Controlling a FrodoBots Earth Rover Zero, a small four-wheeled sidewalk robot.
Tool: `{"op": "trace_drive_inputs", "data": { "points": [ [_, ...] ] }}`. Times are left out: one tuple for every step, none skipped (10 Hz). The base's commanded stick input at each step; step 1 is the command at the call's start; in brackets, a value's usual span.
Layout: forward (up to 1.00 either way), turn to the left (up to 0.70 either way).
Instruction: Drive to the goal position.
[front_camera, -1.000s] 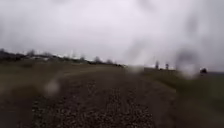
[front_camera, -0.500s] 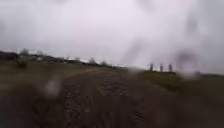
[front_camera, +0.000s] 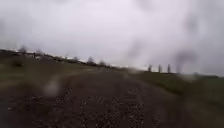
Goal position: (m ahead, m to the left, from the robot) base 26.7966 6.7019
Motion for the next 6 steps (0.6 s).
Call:
{"op": "trace_drive_inputs", "data": {
  "points": [
    [1.0, 0.0],
    [1.0, 0.0],
    [1.0, 0.0],
    [1.0, 0.0],
    [1.0, 0.24],
    [1.0, 0.31]
  ]
}}
